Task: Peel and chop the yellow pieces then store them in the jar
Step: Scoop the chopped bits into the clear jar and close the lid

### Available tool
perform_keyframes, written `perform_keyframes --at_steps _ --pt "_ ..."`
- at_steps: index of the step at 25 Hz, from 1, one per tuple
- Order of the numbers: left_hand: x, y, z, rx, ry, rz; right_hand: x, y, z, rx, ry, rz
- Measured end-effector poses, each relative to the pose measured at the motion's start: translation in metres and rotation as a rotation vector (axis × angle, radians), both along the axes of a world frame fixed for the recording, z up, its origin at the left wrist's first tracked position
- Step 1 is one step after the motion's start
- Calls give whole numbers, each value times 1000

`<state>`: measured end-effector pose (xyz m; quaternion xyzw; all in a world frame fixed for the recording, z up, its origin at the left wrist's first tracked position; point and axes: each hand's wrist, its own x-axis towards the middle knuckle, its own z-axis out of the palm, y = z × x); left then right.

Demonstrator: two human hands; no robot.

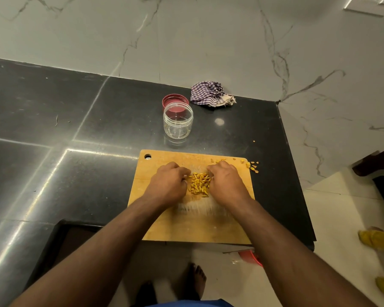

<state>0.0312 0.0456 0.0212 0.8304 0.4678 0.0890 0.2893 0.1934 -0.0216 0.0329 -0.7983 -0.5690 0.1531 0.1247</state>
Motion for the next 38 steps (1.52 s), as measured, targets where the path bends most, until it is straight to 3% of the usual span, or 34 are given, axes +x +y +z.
perform_keyframes --at_steps 3,7,14,17,21,24,27,34,38 --pt "-2 -2 -1 -3 -27 -10 -14 1 -3 -50 11 92" --pt "-8 3 -1 -6 -73 57 -10 2 -3 33 86 73" --pt "-11 4 -1 -58 -129 166 -34 0 -4 24 -87 299" --pt "-14 4 2 -121 -195 208 -30 -12 -7 57 -66 318" --pt "-20 2 4 -338 -447 395 -9 -20 4 74 77 163" --pt "-24 5 8 -627 -722 590 -9 -25 7 -103 -2 107" --pt "-29 9 12 -809 -897 676 -28 -20 7 -135 -89 148" --pt "-32 6 10 -787 -877 644 -38 -15 9 -119 -93 193" --pt "-30 16 13 -589 -779 562 -40 -12 13 -122 -111 182"
